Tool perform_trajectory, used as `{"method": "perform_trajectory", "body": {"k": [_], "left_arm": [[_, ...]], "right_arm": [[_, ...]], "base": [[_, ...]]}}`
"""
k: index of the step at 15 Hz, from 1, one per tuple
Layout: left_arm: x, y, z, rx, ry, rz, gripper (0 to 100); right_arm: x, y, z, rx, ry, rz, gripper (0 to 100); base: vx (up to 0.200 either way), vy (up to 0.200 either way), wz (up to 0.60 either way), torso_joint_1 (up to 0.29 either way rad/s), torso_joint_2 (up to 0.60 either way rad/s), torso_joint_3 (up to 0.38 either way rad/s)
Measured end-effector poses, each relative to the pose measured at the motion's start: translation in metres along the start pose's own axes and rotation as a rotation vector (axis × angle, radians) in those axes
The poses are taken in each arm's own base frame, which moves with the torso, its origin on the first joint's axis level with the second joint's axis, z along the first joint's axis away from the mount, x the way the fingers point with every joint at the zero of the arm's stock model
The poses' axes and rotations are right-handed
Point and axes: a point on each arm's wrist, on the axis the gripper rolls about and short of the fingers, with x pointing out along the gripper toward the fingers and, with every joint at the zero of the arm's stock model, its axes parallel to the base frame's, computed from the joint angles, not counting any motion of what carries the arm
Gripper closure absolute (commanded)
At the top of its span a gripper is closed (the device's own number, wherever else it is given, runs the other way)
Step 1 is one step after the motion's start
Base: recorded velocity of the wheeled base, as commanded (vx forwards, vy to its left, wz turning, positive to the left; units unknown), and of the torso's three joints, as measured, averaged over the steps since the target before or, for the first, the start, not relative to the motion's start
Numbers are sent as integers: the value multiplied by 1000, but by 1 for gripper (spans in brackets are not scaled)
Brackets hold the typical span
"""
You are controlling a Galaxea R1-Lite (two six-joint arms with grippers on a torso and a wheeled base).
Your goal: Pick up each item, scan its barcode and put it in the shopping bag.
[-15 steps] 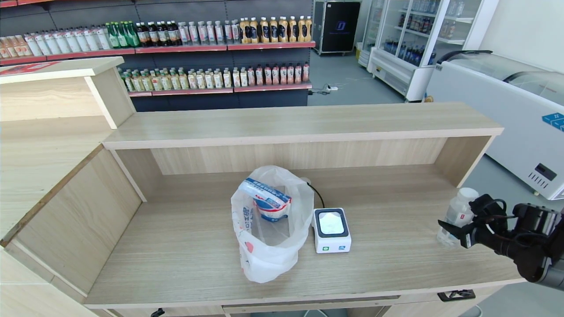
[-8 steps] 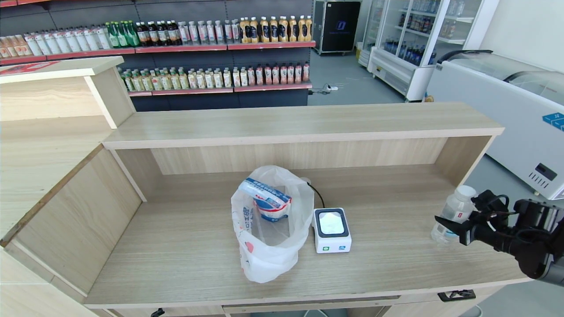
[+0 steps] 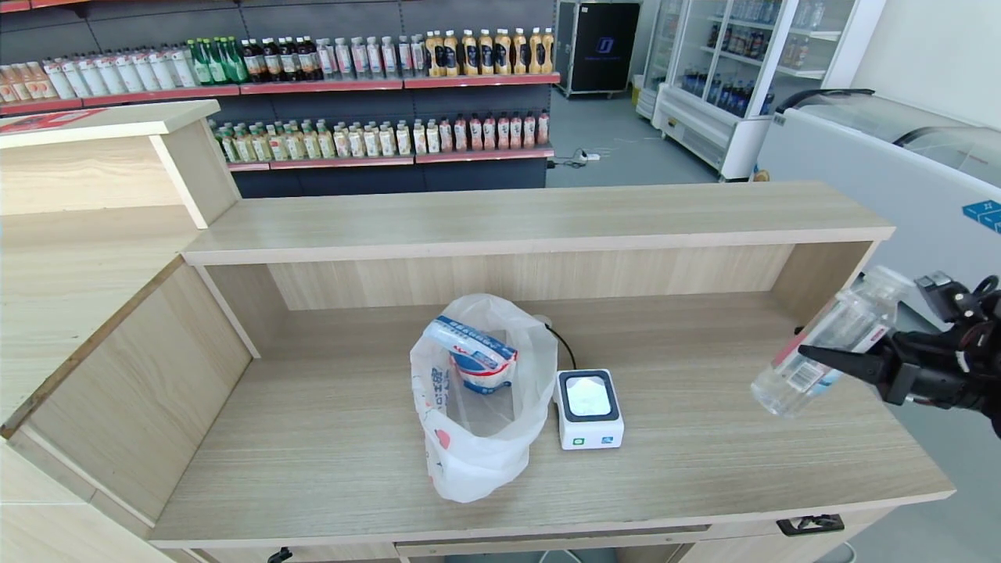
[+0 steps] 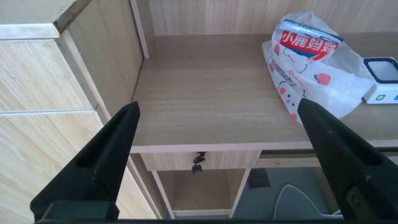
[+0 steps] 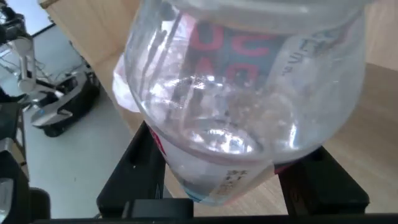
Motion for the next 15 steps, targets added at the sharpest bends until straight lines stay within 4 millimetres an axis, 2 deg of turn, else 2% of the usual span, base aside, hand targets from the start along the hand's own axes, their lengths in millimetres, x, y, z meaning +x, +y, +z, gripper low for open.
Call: {"method": "perform_trajectory", "body": {"k": [4,7,9,12,15], "left_arm": [[0,0,0,-1,0,1,0],[0,0,0,-1,0,0,0],[0,0,0,0,0,1,0],[0,0,0,-1,0,1,0],[0,0,0,-1,0,0,0]], "right_arm": [[7,40,63,6,-17,129,100],[25,88,110,62,-7,239,100],[42,128,140,81,7,355,100],[59,173,167,41,15,515,100],[66,194,174,5,12,599,100]], "base": [[0,0,0,0,0,0],[0,0,0,0,0,0],[0,0,0,0,0,0],[0,0,0,0,0,0],[0,0,0,0,0,0]]}}
